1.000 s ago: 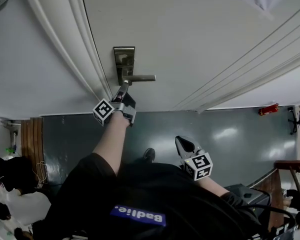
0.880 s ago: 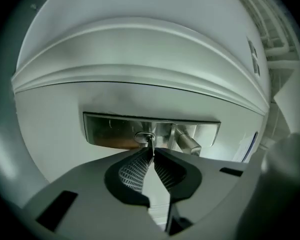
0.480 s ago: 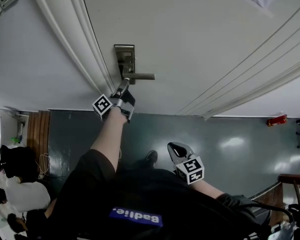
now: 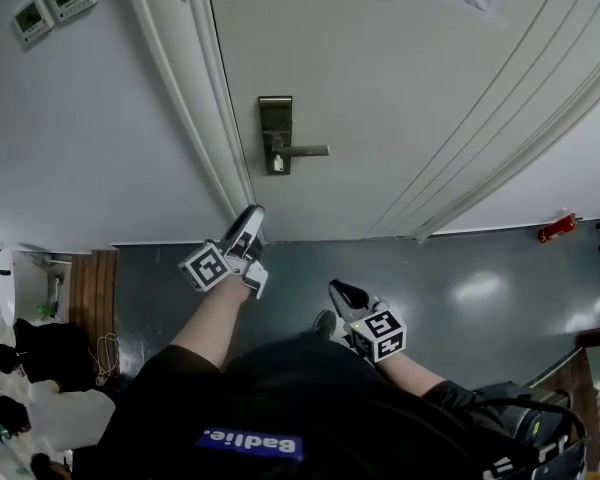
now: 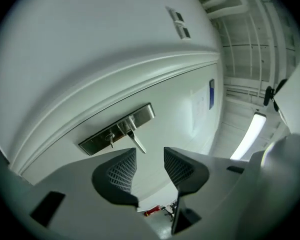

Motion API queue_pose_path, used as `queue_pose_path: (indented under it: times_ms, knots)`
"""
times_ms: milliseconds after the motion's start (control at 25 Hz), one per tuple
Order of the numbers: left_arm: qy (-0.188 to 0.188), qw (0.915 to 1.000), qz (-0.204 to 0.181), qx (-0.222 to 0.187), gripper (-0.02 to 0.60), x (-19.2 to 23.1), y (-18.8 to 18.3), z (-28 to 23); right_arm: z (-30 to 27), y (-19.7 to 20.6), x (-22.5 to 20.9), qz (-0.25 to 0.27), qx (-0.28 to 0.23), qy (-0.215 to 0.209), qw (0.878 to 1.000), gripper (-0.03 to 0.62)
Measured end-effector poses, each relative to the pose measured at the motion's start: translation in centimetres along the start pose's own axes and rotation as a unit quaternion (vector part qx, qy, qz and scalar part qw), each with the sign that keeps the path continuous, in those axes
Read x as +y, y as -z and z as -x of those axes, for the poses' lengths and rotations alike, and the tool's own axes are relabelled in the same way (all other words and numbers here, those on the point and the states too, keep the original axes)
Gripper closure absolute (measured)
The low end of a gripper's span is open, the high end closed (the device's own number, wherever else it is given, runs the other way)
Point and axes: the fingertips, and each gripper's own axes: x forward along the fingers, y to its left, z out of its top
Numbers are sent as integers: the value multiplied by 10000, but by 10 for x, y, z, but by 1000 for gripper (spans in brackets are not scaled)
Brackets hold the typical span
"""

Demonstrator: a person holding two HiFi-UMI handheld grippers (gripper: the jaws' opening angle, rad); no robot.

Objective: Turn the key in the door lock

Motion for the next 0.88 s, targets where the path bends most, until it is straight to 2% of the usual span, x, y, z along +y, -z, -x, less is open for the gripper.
queue_pose_path:
  times_ms: [160, 280, 400, 480, 720, 800, 880]
  knots:
    - [381, 9965, -703, 242, 414, -42, -9, 64, 2, -6, 53, -177, -336, 275, 9989, 577]
    - [565, 9904, -1189, 419, 414, -74, -10, 110, 5, -5, 90, -361, -510, 443, 9971, 579]
    - [686, 9774, -1885, 664, 427, -101, -3, 152, 11, -14, 124, -338, -725, 505, 9955, 581]
    - [718, 9651, -2372, 845, 470, -116, 4, 176, 16, -24, 144, -213, -862, 520, 9947, 582]
    - [868, 9337, -3301, 1083, 563, -157, 26, 218, 32, -42, 181, 348, -1027, 235, 9938, 585]
    - [878, 9294, -3402, 1129, 575, -167, 37, 218, 38, -45, 183, 424, -1024, 113, 9938, 591]
    - [848, 9288, -3418, 1151, 575, -174, 47, 214, 45, -52, 181, 447, -1080, 58, 9931, 592]
